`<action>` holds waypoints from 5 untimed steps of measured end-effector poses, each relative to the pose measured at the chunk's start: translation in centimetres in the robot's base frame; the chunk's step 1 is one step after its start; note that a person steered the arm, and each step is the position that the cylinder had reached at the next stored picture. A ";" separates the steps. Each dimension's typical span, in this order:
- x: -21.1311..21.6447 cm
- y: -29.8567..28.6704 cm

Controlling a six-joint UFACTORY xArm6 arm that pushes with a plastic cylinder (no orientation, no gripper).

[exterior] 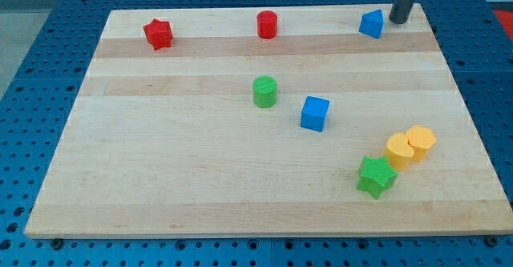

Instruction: Slide the blue cube left a bit

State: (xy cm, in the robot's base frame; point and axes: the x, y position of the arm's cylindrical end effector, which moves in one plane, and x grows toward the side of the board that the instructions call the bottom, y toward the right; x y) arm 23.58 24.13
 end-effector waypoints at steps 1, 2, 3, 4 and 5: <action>0.0 -0.2; 0.0 -0.2; 0.6 0.3; 5.2 3.9; 12.4 3.8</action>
State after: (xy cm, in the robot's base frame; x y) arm 36.01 27.91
